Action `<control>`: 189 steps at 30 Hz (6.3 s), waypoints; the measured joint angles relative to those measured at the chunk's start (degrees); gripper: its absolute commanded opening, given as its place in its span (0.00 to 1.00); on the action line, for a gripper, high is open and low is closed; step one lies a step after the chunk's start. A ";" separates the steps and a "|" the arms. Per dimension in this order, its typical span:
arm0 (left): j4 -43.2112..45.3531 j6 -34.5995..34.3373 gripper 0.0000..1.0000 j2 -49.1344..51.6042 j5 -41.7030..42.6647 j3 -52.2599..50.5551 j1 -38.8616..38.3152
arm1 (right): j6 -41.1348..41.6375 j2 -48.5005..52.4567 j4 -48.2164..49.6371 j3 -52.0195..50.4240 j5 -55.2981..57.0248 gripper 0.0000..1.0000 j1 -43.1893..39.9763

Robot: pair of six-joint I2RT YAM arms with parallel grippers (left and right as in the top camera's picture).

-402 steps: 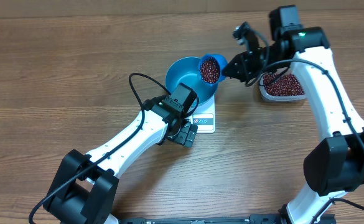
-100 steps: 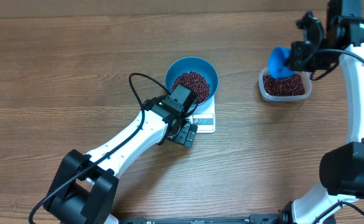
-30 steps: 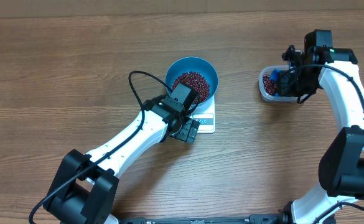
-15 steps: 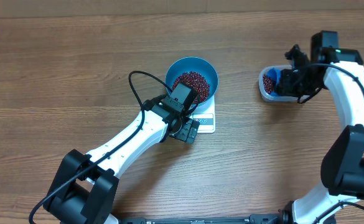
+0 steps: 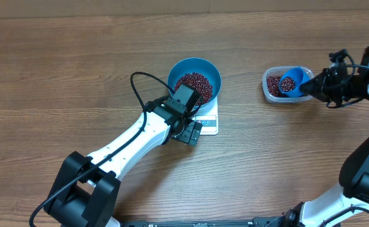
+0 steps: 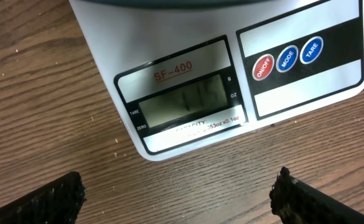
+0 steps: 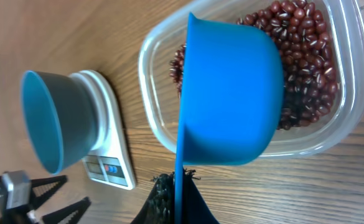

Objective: Scoop item into bowl and weigh 150g on scale

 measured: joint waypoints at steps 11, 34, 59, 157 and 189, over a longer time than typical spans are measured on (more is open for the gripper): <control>0.00 0.00 1.00 0.00 0.00 0.00 0.00 | -4.50 0.09 -3.89 3.32 -13.94 0.04 -0.20; 0.02 0.00 0.99 0.00 0.00 0.00 0.00 | -13.73 0.11 -5.42 22.45 -2.21 0.04 29.92; -0.39 0.00 1.00 0.00 0.00 0.00 0.00 | -18.69 0.11 1.18 22.45 27.76 0.04 47.78; -0.85 0.00 0.99 0.00 -0.44 0.09 0.00 | -16.39 0.11 1.73 22.45 26.80 0.05 47.52; -2.14 0.00 0.99 0.00 -0.87 1.90 0.00 | -14.47 0.11 1.66 22.45 26.77 0.04 47.52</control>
